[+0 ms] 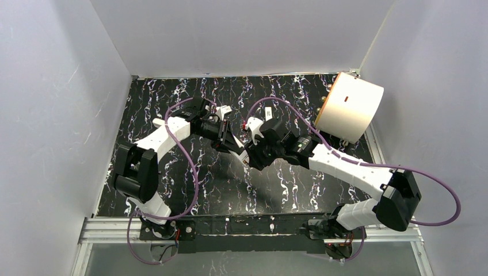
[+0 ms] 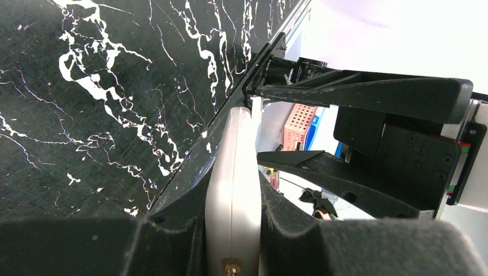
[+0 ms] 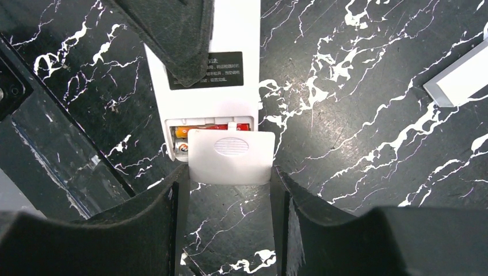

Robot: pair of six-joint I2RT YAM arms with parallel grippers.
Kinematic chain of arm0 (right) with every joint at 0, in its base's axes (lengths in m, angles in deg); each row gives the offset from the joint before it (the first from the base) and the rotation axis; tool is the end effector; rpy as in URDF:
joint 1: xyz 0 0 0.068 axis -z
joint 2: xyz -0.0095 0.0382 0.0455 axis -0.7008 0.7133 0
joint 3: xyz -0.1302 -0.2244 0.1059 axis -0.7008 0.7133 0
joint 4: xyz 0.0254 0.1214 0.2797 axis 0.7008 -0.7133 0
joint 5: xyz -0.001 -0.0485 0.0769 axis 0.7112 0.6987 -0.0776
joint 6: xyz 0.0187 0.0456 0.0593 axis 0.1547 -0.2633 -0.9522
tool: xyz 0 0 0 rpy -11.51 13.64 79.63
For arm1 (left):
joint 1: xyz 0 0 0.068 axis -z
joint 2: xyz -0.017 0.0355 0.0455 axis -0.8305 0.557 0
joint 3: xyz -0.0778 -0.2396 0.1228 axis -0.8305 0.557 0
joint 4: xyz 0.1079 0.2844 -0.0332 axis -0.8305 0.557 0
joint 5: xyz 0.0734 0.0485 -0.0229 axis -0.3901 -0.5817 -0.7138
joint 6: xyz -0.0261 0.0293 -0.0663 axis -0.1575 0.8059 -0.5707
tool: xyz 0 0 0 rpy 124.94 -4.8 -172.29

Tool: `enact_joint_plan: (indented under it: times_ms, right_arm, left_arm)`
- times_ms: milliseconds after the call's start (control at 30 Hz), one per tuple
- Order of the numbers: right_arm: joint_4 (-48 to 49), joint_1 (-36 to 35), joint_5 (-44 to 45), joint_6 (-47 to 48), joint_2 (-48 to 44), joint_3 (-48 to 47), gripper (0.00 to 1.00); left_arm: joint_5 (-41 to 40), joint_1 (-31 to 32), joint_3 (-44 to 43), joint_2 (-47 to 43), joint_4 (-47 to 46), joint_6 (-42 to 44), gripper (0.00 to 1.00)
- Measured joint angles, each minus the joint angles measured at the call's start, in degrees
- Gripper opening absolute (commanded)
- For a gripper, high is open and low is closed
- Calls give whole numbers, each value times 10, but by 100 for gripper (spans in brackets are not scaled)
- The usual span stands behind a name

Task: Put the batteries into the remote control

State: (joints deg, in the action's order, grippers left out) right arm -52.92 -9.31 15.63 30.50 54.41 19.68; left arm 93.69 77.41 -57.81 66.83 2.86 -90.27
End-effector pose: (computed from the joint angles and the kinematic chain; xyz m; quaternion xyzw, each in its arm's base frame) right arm 0.2125 0.2935 0.2636 -0.3793 0.8289 0.2139 0.3512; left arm 0.3387 -0.1917 0.2151 0.1205 0.8393 -0.5274 0.0540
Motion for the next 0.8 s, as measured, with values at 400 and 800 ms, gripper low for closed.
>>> enact_joint_plan:
  times_ms: [400, 800]
  right_arm:
    - [2, -4, -2, 12, 3, 0, 40]
    - [4, -7, -11, 12, 4, 0, 41]
  left_arm:
    - [-5, 2, -8, 8, 12, 0, 0]
    - [-6, 2, -9, 8, 12, 0, 0]
